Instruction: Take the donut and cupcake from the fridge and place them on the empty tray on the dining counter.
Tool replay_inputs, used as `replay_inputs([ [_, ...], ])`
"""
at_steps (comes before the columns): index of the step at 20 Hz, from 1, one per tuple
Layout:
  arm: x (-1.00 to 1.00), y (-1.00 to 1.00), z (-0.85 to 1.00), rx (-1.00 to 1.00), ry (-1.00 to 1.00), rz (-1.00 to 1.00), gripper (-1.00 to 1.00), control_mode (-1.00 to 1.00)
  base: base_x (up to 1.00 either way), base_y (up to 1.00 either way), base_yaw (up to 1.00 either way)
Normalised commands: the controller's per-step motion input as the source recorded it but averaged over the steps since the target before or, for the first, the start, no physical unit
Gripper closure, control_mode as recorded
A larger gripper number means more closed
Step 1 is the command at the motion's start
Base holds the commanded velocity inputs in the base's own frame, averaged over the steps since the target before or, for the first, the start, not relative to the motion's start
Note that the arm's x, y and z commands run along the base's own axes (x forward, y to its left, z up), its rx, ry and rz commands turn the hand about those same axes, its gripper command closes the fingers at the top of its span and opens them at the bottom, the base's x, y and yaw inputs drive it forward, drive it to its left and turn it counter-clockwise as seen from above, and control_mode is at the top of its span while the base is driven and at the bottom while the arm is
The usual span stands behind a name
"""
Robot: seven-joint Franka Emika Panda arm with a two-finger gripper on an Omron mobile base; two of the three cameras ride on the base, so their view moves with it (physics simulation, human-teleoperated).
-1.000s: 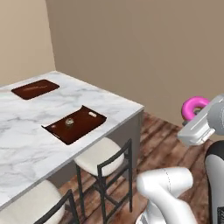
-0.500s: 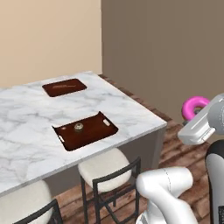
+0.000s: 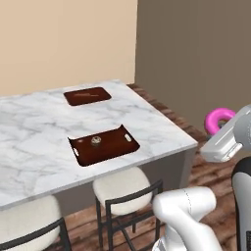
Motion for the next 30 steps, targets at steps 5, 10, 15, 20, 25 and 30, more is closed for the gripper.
replay_inputs([
  [5,0.0,0.0,0.0,0.0,0.0,0.0,1.0,1.0,1.0,0.34,0.2],
  [10,0.0,0.0,0.0,0.0,0.0,0.0,1.0,1.0,1.0,0.32,0.3],
  [15,0.0,0.0,0.0,0.0,0.0,0.0,1.0,1.0,1.0,0.2,0.49],
  [20,0.0,0.0,0.0,0.0,0.0,0.0,1.0,1.0,1.0,0.08,0.53],
  [25,0.0,0.0,0.0,0.0,0.0,0.0,1.0,1.0,1.0,0.0,0.53],
  [30,0.0,0.0,0.0,0.0,0.0,0.0,1.0,1.0,0.82,0.0,0.27],
])
